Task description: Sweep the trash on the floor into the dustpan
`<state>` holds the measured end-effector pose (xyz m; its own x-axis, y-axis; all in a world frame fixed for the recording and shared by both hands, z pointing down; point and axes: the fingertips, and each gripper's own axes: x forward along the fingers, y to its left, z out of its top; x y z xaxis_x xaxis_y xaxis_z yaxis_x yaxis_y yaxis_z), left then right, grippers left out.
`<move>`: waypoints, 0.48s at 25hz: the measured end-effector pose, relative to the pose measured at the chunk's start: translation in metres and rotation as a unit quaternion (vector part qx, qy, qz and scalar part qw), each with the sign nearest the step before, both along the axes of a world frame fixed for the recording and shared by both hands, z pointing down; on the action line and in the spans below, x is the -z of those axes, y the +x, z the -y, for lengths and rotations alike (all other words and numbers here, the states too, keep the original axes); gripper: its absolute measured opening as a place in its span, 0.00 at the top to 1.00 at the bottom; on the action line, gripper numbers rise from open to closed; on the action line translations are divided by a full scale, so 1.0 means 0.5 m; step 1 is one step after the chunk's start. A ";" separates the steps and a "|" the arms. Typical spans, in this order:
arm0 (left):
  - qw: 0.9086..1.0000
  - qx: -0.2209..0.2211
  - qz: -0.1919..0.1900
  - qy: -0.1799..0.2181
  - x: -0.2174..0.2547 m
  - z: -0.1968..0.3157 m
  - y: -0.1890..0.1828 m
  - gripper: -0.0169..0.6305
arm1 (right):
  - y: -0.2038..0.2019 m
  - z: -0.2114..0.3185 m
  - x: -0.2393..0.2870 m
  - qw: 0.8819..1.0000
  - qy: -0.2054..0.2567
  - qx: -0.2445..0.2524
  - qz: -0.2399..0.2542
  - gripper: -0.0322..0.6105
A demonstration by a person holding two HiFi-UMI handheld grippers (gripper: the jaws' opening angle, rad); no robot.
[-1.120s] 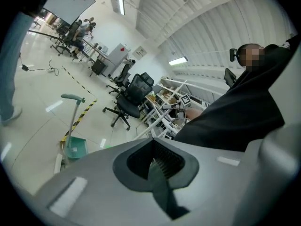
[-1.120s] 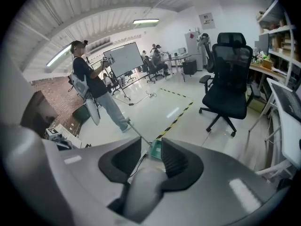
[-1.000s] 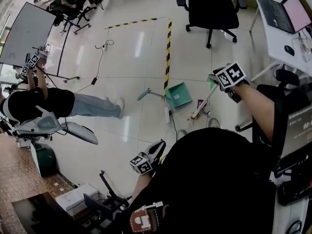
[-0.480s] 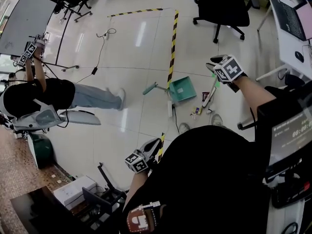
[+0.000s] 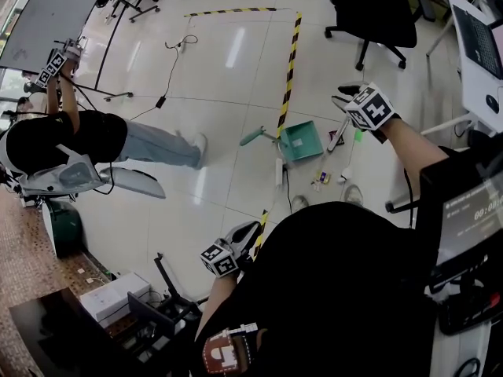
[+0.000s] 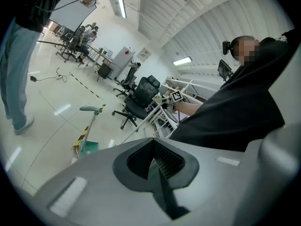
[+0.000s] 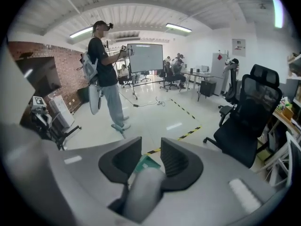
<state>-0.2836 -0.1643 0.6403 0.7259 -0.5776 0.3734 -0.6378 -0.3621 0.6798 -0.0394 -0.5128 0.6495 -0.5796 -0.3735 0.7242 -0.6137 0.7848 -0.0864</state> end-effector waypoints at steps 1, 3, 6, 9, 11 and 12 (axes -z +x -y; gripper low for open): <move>1.000 0.001 -0.003 0.002 -0.002 0.001 0.001 0.97 | 0.003 -0.008 -0.004 1.000 -0.005 0.008 -0.009 0.75; 1.000 0.003 -0.011 0.010 -0.005 0.003 0.001 0.97 | 0.016 -0.024 -0.005 0.999 -0.015 0.018 -0.023 0.75; 1.000 0.002 -0.020 0.022 -0.012 0.005 0.002 0.97 | 0.052 -0.038 0.008 0.999 -0.023 0.025 -0.039 0.76; 0.999 0.006 -0.024 0.023 -0.013 0.015 0.006 0.97 | 0.098 -0.045 0.036 0.996 -0.024 0.049 -0.069 0.76; 0.999 0.010 -0.030 0.025 -0.019 0.020 0.008 0.97 | 0.123 -0.051 0.050 0.992 -0.022 0.078 -0.100 0.76; 0.999 0.012 -0.032 0.026 -0.023 0.022 0.008 0.97 | 0.133 -0.054 0.055 0.989 -0.020 0.093 -0.117 0.76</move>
